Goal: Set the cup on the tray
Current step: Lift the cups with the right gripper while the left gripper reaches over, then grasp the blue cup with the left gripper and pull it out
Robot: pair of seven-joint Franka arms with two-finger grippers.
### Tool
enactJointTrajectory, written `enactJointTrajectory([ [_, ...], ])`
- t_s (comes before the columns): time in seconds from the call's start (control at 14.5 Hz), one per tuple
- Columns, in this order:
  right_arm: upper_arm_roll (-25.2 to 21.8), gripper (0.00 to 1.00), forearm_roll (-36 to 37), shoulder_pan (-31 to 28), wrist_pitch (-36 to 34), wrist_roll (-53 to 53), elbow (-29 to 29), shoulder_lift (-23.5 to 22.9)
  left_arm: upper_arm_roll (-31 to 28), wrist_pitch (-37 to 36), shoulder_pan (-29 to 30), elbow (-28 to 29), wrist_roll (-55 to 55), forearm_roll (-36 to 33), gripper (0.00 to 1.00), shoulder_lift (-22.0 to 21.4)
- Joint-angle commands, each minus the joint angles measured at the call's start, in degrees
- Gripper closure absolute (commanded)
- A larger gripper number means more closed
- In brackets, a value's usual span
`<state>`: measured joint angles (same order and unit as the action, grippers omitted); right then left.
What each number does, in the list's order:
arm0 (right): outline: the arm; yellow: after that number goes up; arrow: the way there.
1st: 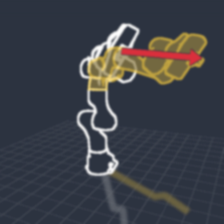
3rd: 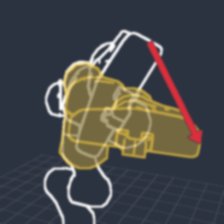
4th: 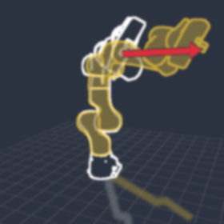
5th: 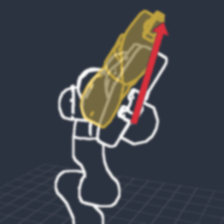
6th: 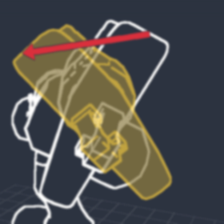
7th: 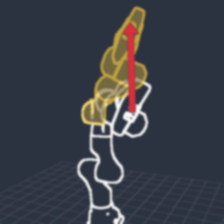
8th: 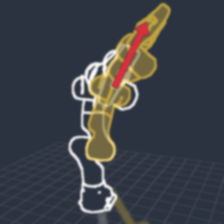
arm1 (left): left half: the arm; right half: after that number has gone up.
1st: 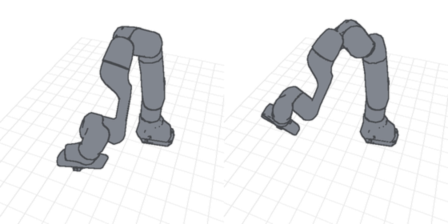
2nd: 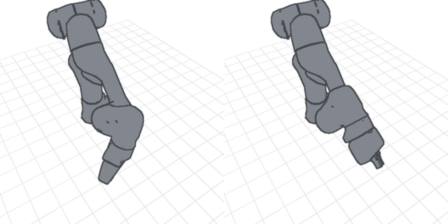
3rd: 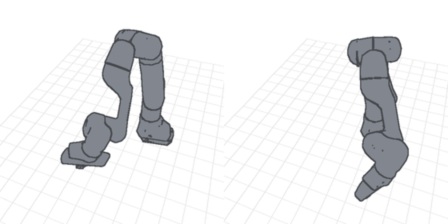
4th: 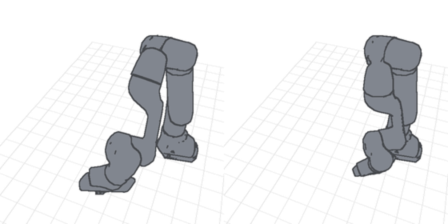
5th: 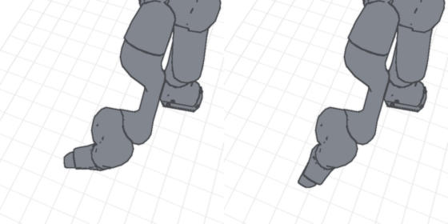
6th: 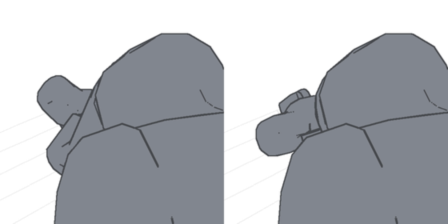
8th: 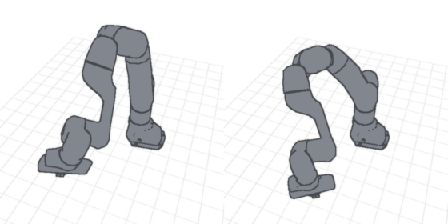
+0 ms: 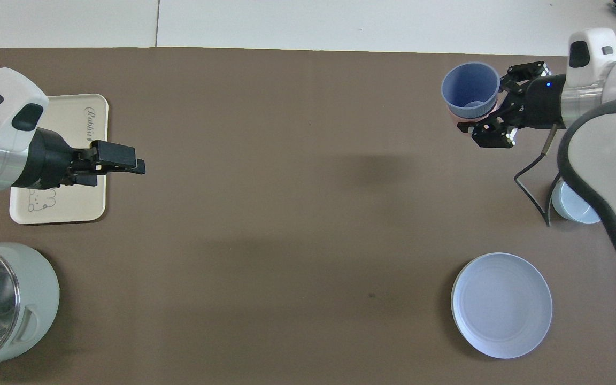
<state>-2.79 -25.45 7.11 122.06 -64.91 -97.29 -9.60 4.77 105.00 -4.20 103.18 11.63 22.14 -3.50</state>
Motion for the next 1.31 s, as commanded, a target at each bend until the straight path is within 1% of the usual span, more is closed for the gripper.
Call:
enactJointTrajectory([
  [0.0,0.07,1.0,9.0,5.96,-1.38,10.91,0.08,1.42,-0.29,6.07,-2.29,2.38,4.88,9.54,0.0,0.5],
  [0.07,-0.02,1.0,10.24,8.51,-1.48,13.38,0.08,1.42,-0.29,8.88,-4.3,2.55,6.81,12.89,0.0,1.12],
  [0.21,0.07,1.0,16.71,12.73,-2.61,18.65,0.87,1.34,-0.29,14.59,-7.03,3.43,8.93,17.99,0.0,2.7],
  [0.28,0.15,1.0,21.28,15.54,-4.97,22.95,2.09,1.07,-0.29,18.01,-8.7,3.52,9.11,21.5,0.03,4.02],
  [0.41,0.15,1.0,25.88,19.07,-7.71,28.68,4.21,0.02,-0.29,23.9,-11.69,3.52,9.03,27.75,0.09,6.74],
  [0.48,0.15,1.0,26.33,19.86,-7.89,29.66,4.91,-0.42,-0.29,26.72,-13.53,3.43,8.94,29.34,0.1,7.89],
  [0.62,0.15,1.0,26.6,21.1,-7.89,30.37,6.14,-1.91,-0.2,33.48,-17.92,3.34,8.94,31.2,0.15,10.7],
  [0.69,0.15,1.0,27.12,21.28,-7.89,31.07,6.76,-2.53,-0.2,35.34,-19.68,3.52,8.94,31.29,0.17,11.06],
  [0.89,0.15,1.0,27.3,21.19,-7.81,31.51,6.85,-2.53,-0.2,35.27,-21.1,3.61,9.03,31.73,0.26,11.06],
  [1.1,0.15,1.0,27.3,21.1,-7.54,31.51,6.85,-2.62,-0.11,34.04,-22.07,3.52,9.11,31.82,0.3,10.97],
  [1.24,0.24,1.0,27.3,21.01,-7.19,31.51,6.76,-2.62,-0.11,34.48,-23.56,3.43,9.11,32.96,0.36,10.97],
])
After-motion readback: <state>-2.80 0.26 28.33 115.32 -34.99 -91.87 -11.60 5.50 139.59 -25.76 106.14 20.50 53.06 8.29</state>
